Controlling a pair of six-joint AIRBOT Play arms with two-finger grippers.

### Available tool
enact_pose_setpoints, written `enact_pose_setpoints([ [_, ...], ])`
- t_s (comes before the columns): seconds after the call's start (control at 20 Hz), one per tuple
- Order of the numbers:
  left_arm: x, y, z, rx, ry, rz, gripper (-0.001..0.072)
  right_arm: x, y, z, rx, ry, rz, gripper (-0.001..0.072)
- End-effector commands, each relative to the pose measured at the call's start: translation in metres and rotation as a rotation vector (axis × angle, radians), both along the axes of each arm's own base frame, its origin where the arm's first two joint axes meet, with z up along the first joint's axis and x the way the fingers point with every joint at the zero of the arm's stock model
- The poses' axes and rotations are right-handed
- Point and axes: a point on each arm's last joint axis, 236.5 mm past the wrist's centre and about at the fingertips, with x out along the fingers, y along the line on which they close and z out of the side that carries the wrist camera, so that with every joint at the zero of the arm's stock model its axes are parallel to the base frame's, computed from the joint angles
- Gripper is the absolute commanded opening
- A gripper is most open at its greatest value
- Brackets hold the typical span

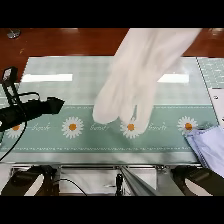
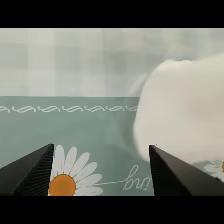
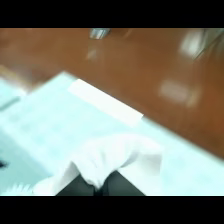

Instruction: Fold the shirts.

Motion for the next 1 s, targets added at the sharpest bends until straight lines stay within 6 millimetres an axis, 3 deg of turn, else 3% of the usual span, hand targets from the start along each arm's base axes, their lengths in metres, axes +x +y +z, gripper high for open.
enact_pose_setpoints([
  [0.0, 0.001, 0.0, -0.001, -0.002, 0.0, 0.003, 0.07, -0.008, 0.051, -0.138, -0.056, 0.307, 0.08, 0.0023],
  [0.1, 0.002, 0.0, -0.003, -0.001, 0.006, 0.003, 0.07, -0.009, 0.089, -0.208, 0.014, 0.48, 0.093, 0.0023],
  [0.2, 0.005, 0.0, -0.004, -0.001, 0.006, 0.006, 0.07, -0.025, 0.131, -0.263, 0.076, 0.685, 0.138, 0.0023],
  [0.3, 0.005, 0.0, -0.008, 0.0, 0.017, 0.006, 0.07, -0.049, 0.171, -0.293, 0.102, 0.801, 0.242, 0.0024],
  [0.4, 0.006, -0.002, -0.011, -0.013, 0.032, 0.006, 0.07, -0.06, 0.19, -0.31, 0.134, 0.887, 0.269, 0.004],
  [0.5, 0.006, -0.008, -0.013, -0.043, 0.052, 0.005, 0.07, -0.063, 0.188, -0.314, 0.125, 0.909, 0.291, 0.0629],
  [0.55, 0.006, -0.011, -0.015, -0.059, 0.065, 0.005, 0.07, -0.057, 0.176, -0.313, 0.11, 0.905, 0.293, 0.0617],
  [0.65, 0.005, -0.016, -0.021, -0.081, 0.097, 0.001, 0.07, -0.026, 0.129, -0.304, 0.097, 0.885, 0.23, 0.0616],
  [0.8, -0.014, -0.008, -0.045, -0.097, 0.287, 0.035, 0.07, 0.033, 0.001, -0.293, 0.075, 0.848, -0.023, 0.0615],
  [0.95, -0.049, -0.007, -0.077, -0.12, 0.524, 0.01, 0.07, 0.054, -0.137, -0.303, 0.069, 0.845, -0.339, 0.0615],
])
